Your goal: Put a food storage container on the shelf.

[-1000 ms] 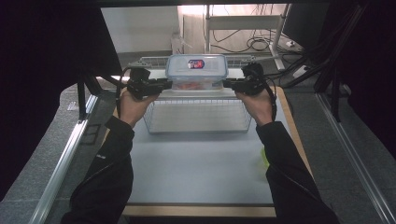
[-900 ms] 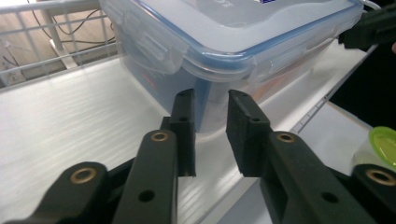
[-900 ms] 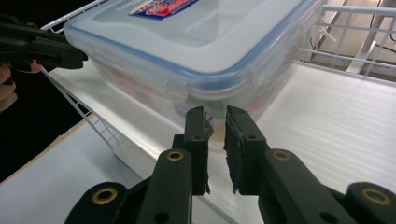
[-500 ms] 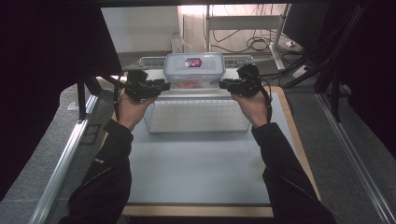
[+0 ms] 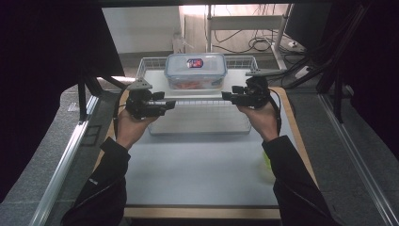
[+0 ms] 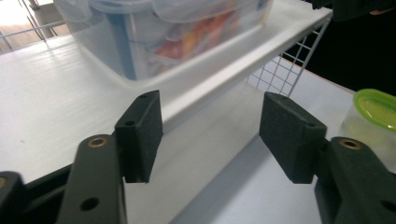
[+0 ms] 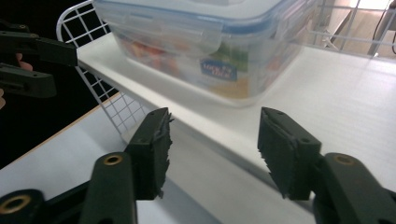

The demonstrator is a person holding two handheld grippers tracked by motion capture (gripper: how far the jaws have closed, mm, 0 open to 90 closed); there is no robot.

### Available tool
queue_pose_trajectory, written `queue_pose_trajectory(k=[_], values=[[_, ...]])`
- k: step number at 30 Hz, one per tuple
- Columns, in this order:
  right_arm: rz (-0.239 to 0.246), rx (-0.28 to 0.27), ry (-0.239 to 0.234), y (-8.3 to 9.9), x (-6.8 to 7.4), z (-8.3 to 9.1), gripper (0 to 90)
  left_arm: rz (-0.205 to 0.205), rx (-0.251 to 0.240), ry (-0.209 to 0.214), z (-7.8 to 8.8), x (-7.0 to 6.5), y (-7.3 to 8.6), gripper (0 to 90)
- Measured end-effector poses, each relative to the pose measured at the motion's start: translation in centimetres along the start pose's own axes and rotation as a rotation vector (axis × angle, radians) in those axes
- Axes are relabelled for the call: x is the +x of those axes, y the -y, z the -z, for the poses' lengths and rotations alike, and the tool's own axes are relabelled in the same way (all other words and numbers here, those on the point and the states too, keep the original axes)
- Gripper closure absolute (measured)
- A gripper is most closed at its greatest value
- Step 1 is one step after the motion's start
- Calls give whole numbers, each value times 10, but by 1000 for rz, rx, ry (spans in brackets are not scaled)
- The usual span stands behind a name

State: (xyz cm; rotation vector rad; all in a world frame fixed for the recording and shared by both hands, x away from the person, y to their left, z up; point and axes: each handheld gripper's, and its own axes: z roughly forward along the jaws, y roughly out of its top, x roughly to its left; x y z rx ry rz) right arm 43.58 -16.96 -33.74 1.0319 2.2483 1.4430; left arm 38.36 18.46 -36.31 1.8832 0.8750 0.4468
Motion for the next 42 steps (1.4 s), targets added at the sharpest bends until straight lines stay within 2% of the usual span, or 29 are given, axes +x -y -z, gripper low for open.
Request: queue_pose_trajectory(k=[8, 11, 14, 18, 22, 24, 27, 31, 33, 39, 42], values=[[50, 6, -9, 22, 11, 8, 305, -40, 9, 19, 8, -20, 20, 251], [52, 13, -22, 30, 17, 10, 256, -48, 16, 20, 9, -28, 28, 213], [64, 16, -27, 38, 23, 11, 214, -45, 19, 37, 11, -35, 37, 180], [76, 30, -34, 52, 31, 11, 171, -40, 20, 38, 14, -45, 50, 132], [83, 27, -36, 66, 36, 14, 138, -42, 43, 53, 14, -53, 66, 101], [84, 28, -40, 74, 38, 15, 121, -50, 54, 48, 15, -56, 73, 93], [88, 35, -43, 85, 41, 17, 96, -27, 50, 57, 17, -60, 84, 81], [99, 56, -41, 99, 44, 19, 63, -28, 58, 46, 18, -64, 98, 62], [115, 73, -34, 104, 46, 21, 47, -27, 46, 42, 20, -66, 104, 51], [99, 63, -44, 120, 48, 28, 11, -20, -3, 55, 24, -72, 122, 18], [87, 51, -41, 128, 48, 33, 6, -57, 0, 41, 24, -76, 132, 10]])
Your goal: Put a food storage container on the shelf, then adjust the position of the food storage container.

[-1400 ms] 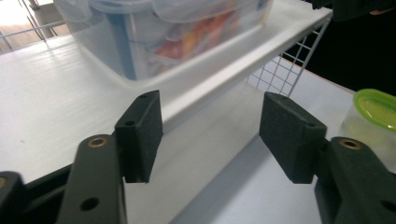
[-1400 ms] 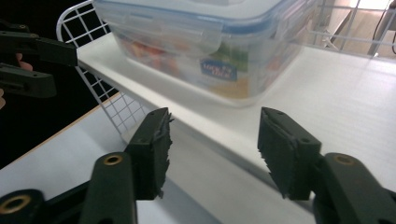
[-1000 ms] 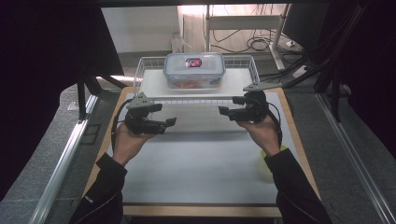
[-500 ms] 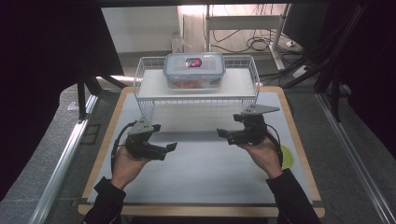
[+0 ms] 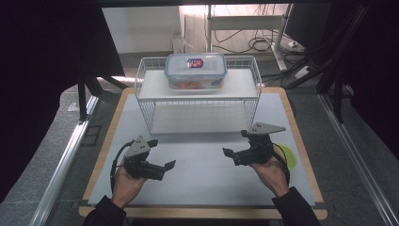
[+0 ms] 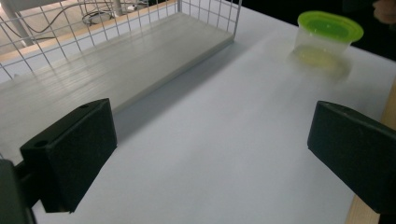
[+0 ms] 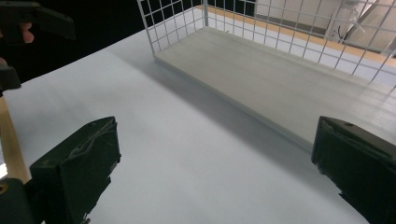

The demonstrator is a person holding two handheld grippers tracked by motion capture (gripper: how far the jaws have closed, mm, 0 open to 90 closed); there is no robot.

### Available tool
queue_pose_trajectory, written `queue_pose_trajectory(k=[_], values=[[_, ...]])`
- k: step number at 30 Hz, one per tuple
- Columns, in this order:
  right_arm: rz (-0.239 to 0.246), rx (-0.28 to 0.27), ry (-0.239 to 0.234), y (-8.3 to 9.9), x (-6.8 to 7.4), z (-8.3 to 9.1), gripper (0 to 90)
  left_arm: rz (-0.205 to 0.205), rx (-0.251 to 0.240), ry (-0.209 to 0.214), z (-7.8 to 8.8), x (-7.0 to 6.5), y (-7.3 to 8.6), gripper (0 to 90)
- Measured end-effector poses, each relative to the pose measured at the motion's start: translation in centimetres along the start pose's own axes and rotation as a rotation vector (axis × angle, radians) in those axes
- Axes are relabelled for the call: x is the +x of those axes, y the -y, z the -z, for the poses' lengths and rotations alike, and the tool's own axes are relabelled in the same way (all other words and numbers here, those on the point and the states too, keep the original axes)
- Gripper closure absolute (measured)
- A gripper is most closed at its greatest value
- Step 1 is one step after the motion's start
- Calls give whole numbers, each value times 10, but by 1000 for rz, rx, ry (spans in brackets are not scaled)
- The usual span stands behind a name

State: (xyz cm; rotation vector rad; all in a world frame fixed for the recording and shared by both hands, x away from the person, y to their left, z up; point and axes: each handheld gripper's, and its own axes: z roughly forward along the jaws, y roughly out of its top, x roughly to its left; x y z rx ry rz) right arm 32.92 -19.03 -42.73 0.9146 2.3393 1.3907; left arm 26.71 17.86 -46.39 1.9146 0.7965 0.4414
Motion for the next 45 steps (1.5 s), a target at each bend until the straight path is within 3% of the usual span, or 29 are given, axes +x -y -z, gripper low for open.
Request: queue_pose_trajectory(k=[4, 14, 17, 22, 30, 33, 38, 45], values=[[-15, -4, 0, 13, 3, 5, 5, -28, 8, -4, 1, -3, 14, 17], [3, 0, -6, 47, 14, 12, 38, 34, 33, -44, 5, -4, 47, 7], [-3, 22, -5, 55, 16, 12, 42, 36, 50, -49, 6, -5, 53, 6], [-10, 72, 18, 66, 15, 9, 43, -4, 94, -74, 4, -8, 56, 6], [-51, 105, 41, 66, 13, 6, 13, 14, 81, -77, 4, -5, 59, 5], [-45, 101, 72, 64, 11, 10, 78, 17, 85, -73, 3, -5, 59, 6], [-54, 97, 107, 59, 4, 25, 320, 7, 95, -71, 1, -6, 59, 8], [-124, 105, 185, 61, -24, 49, 556, 16, 96, -73, 2, -6, 59, 19]])
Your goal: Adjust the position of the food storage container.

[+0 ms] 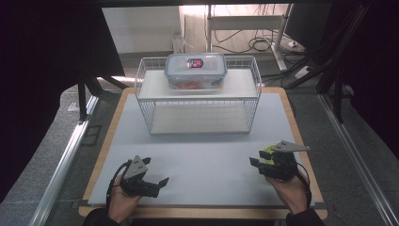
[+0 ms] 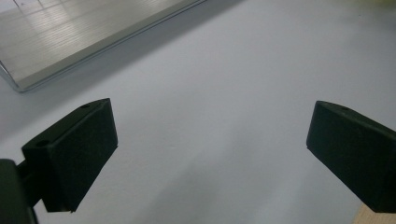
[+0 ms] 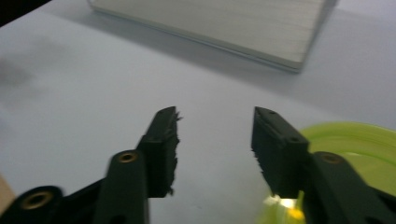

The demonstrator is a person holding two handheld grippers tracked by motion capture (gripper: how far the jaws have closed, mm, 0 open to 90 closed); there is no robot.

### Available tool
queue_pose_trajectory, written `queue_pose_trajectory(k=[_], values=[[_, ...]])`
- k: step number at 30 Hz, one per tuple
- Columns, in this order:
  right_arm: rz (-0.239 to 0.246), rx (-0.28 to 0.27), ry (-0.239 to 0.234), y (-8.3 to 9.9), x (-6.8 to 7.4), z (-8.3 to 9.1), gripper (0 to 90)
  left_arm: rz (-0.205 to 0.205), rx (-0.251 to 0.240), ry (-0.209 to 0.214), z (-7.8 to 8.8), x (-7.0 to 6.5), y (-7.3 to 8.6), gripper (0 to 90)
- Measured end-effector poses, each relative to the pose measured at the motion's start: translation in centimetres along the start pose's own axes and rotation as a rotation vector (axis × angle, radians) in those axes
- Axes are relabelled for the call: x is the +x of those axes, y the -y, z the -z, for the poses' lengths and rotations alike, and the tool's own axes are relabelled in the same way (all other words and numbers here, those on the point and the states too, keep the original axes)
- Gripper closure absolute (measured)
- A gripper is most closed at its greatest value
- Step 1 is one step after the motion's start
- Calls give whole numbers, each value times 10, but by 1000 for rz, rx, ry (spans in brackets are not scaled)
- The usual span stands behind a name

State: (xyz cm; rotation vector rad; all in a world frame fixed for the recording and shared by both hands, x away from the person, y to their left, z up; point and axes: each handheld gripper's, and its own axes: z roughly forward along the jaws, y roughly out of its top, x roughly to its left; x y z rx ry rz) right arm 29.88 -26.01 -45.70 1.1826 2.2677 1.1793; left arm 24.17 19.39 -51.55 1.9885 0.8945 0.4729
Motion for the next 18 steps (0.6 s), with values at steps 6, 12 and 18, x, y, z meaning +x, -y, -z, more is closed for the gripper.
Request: queue_pose_trajectory(k=[6, 12, 18], values=[[-12, -4, 115, 4, -26, 17, 840, 0, 4, -7, -1, 0, 0, 22], [-58, -17, 225, 9, -51, 33, 898, 6, 7, -8, -1, 1, 1, 26], [-112, -8, 267, 21, -73, 38, 898, 6, 13, -13, -1, 1, 1, 25]])
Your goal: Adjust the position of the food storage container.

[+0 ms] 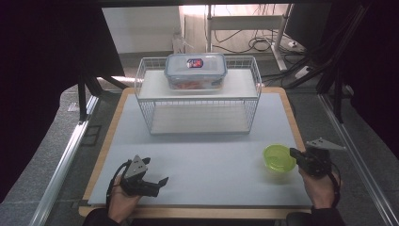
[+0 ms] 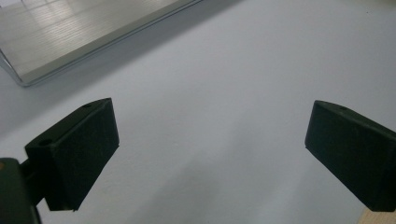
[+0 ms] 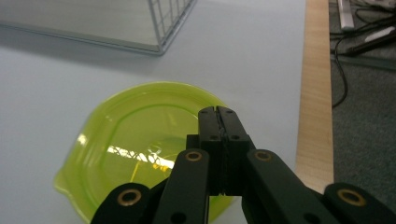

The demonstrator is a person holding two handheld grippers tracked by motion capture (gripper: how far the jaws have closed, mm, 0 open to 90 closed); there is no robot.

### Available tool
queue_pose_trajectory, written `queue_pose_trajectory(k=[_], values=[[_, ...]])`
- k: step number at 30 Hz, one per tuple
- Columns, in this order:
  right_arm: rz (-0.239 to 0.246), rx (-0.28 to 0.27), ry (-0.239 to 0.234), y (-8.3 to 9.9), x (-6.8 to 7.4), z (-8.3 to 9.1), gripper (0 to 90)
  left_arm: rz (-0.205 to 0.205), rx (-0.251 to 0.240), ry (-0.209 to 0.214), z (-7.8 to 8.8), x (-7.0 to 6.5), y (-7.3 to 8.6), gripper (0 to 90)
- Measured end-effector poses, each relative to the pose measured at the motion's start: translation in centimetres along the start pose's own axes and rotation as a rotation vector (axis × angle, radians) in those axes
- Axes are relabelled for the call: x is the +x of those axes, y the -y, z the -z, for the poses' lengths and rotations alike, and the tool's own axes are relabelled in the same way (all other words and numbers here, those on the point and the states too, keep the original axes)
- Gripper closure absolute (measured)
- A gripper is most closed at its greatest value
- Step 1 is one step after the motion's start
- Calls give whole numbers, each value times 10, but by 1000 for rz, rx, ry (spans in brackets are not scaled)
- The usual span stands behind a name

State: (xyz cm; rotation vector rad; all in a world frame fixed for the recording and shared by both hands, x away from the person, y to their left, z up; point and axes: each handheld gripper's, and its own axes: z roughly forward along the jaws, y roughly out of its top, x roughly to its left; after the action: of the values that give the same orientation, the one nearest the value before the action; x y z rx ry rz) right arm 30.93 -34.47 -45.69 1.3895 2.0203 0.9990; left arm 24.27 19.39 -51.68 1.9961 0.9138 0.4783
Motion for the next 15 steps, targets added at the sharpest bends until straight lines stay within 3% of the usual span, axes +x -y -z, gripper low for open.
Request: queue_pose_trajectory(k=[8, 15], values=[[-19, 7, 42, 5, -13, 0, 898, 1, 9, 3, -1, 0, 0, 25], [-39, 39, 43, 10, -18, -5, 897, -2, 16, 4, -1, -1, 0, 27]])
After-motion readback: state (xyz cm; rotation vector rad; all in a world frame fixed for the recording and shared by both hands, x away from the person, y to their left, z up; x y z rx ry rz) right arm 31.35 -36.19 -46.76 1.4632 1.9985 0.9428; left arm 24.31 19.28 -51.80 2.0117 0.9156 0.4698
